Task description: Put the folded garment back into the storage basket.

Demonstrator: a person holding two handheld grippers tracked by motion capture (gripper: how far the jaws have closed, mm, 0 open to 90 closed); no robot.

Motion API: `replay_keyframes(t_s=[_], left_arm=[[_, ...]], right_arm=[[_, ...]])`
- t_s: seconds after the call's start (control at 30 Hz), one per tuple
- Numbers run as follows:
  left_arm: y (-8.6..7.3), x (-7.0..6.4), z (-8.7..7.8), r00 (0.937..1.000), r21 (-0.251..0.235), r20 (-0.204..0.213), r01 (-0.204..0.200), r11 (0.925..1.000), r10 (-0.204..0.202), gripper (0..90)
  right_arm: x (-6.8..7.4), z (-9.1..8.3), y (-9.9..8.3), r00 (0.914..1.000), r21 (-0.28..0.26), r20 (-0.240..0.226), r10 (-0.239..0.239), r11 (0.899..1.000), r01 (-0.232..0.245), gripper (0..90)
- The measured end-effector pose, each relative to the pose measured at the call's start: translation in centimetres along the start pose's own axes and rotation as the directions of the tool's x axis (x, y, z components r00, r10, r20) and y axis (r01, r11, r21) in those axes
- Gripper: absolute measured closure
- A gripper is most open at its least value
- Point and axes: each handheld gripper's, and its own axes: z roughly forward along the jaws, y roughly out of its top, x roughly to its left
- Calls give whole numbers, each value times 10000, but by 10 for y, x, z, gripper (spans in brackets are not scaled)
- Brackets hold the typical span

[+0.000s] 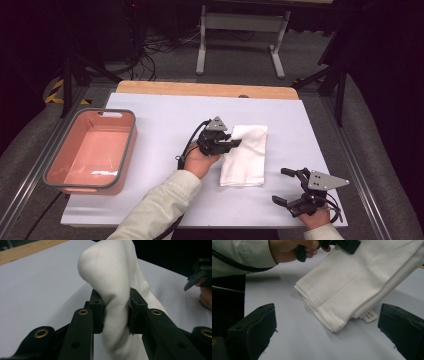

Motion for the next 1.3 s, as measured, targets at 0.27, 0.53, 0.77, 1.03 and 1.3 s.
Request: replay_keyframes(t_s=[0.27, 0.53, 0.77, 1.03, 1.3], left_arm=[[9, -6, -15, 9978, -629, 204, -615, 9961, 629, 706], [14, -2, -28, 9910, -1181, 797, -978, 9882, 1076, 705], [17, 0, -39, 9793, -1685, 1378, -1244, 9778, 1484, 705], [19, 1, -49, 9750, -1930, 1642, -1171, 9742, 1497, 706], [22, 2, -63, 9760, -1874, 1425, -1368, 9727, 1647, 705]], right_arm=[[0, 0, 0, 10000, 1, 2, 1, 10000, -1, 23], [0, 0, 0, 10000, 3, 5, -8, 10000, 8, 23], [0, 0, 0, 10000, 7, -2, 0, 10000, 0, 24], [0, 0, 0, 10000, 23, 9, -2, 10000, 2, 24], [0, 0, 0, 10000, 34, 18, -4, 10000, 4, 23]])
